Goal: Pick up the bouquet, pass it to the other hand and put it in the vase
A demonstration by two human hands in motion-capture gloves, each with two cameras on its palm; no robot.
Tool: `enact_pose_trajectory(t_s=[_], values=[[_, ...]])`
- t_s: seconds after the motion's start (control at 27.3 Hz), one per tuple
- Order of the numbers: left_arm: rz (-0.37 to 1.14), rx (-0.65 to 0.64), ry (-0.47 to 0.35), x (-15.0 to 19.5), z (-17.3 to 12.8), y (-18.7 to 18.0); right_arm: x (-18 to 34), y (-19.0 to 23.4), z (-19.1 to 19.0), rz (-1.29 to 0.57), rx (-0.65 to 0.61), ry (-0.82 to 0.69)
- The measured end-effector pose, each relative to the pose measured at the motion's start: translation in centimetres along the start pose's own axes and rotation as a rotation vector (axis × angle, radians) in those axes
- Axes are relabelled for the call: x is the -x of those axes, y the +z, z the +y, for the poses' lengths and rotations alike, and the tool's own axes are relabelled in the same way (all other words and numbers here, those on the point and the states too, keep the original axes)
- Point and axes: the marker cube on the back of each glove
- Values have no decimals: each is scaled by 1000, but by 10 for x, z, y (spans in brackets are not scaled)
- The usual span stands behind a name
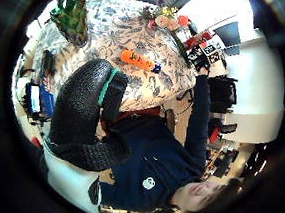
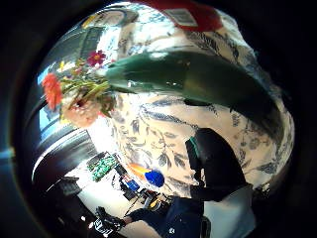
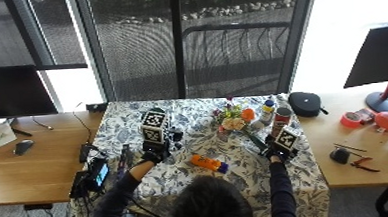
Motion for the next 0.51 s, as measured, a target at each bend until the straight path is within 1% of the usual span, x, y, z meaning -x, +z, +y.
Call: enact_pose_trajectory(t_s=[0.22, 0.4, 0.51], values=[[-1, 6, -10, 2, 3, -1, 9, 17, -5, 31, -104, -65], [0, 2, -9, 5, 2, 1, 16, 22, 7, 72, -50, -47], [1, 5, -12, 6, 2, 0, 21, 18, 10, 60, -84, -58]])
